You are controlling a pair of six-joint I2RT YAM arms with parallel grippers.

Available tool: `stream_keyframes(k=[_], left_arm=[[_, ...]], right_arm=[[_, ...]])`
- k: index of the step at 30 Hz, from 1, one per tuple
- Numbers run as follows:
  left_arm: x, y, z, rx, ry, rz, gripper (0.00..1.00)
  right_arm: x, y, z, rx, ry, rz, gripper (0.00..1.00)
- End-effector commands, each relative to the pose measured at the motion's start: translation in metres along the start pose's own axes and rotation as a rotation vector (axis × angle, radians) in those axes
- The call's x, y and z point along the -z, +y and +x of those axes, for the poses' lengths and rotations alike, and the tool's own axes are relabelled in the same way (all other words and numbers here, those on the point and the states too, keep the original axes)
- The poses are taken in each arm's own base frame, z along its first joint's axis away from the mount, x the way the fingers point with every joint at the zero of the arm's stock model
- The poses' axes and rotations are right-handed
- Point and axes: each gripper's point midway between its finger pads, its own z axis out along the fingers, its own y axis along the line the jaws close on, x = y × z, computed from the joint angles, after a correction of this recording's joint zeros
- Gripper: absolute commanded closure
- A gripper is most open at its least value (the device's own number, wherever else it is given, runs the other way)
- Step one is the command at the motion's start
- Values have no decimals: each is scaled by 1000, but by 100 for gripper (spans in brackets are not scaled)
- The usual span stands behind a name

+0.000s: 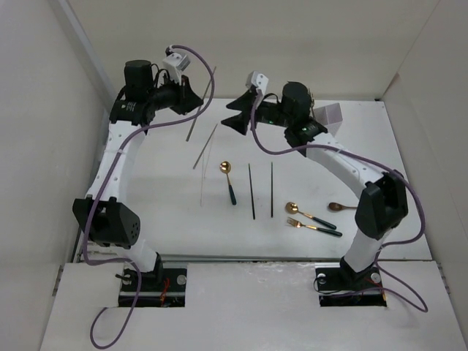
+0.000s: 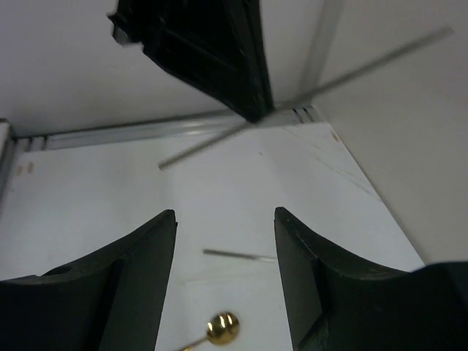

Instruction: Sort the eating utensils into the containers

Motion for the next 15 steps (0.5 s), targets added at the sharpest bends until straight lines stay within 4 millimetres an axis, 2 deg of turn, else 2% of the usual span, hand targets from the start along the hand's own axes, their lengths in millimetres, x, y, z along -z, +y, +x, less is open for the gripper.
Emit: stream_keyframes(k=[1,2,3,4,5,6,10,15], left_arm=[[6,-40,-23,4,-63,150,100],[10,-52,-32,-24,-86,176,100],[10,-52,-35,-24,-94,176,100],[13,-61,-41,-40,-107,195,100],[15,-68,-43,-49,-111,205,100],[15,-68,-43,-49,-111,205,100],[19,-71,-52,-56,-137,206,100],[19,-79,-52,-41,-133,234,100]], right_arm=[[-20,25,-39,-25,-104,-144,38],[-26,24,-29,-106,-99,-148,37],[-30,32,-44,-88,-157,-188,37],[-32,33,-48,-103,-185,-202,36],[-35,35,-42,-177,-191,-221,36],[-38,40,-53,-160,-240,-237,36],[-43,32,-51,-225,-249,-210,36],[-45,26,-44,-258,-245,-167,41]])
